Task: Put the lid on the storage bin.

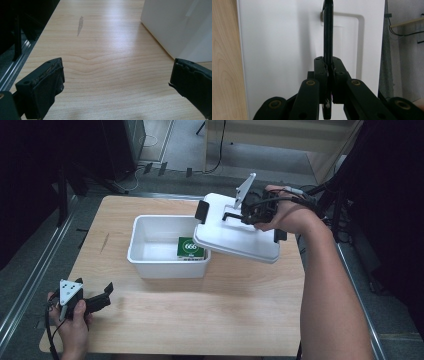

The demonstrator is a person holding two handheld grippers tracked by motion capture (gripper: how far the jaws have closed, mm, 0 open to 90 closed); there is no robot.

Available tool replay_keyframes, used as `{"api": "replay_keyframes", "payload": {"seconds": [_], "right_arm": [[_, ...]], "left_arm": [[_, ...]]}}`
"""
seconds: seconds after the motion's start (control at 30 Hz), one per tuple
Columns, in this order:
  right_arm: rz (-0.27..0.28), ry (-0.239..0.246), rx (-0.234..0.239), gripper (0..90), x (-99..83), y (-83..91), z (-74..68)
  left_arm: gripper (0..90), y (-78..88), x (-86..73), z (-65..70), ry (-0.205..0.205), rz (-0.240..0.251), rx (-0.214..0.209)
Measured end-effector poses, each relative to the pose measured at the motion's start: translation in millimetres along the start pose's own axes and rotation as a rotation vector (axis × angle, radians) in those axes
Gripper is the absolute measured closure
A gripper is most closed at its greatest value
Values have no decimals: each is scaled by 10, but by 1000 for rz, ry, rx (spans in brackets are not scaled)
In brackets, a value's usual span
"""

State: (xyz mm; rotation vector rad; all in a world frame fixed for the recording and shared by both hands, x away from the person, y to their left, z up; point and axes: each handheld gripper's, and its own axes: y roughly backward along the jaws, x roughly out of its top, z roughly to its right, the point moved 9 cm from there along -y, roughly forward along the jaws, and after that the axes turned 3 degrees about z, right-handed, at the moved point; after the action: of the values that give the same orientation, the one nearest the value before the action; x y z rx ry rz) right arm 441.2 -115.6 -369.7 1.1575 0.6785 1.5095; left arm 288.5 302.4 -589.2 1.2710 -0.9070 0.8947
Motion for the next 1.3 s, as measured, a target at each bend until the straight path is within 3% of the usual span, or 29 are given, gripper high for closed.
{"api": "replay_keyframes", "payload": {"seconds": [0.3,1.3], "right_arm": [[17,54,26,857,343,-120,-92],[42,147,109,857,1308,-601,-422]], "left_arm": [[0,0,-1,1,-1,-1,1],[0,-8,-6,0,-5,-12,3]]}}
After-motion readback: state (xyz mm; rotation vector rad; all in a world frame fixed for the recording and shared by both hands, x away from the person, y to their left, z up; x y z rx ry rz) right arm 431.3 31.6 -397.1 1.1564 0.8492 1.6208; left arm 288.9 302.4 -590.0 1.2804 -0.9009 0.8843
